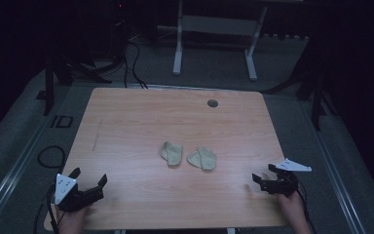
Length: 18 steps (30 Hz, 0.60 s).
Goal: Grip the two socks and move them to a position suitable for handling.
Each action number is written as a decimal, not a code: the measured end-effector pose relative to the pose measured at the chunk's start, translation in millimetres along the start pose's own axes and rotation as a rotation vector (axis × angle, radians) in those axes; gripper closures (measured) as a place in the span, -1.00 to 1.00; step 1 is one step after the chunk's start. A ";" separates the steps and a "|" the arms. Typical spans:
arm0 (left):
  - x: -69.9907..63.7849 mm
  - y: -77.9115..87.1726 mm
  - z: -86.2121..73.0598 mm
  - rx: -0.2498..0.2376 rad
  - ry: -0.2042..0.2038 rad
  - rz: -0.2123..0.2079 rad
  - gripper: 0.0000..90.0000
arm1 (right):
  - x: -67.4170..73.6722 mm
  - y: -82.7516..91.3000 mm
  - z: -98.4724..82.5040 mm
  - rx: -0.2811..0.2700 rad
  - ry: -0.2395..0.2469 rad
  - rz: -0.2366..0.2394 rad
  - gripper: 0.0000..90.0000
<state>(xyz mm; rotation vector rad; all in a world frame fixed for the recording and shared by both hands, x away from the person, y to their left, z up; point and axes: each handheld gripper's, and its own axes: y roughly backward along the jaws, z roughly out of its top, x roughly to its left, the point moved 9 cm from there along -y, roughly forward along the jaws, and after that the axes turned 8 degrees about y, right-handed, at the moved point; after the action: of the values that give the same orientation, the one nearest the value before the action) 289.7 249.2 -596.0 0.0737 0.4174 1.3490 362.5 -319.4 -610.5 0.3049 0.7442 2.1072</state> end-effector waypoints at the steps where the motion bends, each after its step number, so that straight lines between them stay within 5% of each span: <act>1: -2.9 0.1 0.6 0.002 0.007 -0.019 -0.96 | 4.8 -1.6 2.1 -0.001 0.013 0.026 -0.69; 3: -11.2 0.0 0.6 0.019 0.012 -0.072 -0.96 | 13.3 -5.7 5.3 0.010 0.034 0.068 -0.69; 9: -25.2 -2.9 -5.3 0.086 -0.012 -0.104 -0.96 | 31.6 -16.6 14.7 0.036 0.100 0.121 -0.69; 13: -42.9 -10.9 -19.1 0.187 -0.062 -0.155 -0.96 | 48.5 -26.6 29.5 0.025 0.107 0.182 -0.68; 18: -48.4 -14.4 -26.0 0.221 -0.105 -0.153 -0.96 | 62.8 -39.5 40.2 0.053 0.148 0.206 -0.68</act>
<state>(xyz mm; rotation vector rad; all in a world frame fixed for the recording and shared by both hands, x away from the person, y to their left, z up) 286.7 194.9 -612.1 0.2888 0.4730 1.1398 368.9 -235.4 -605.7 0.2656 0.8882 2.3270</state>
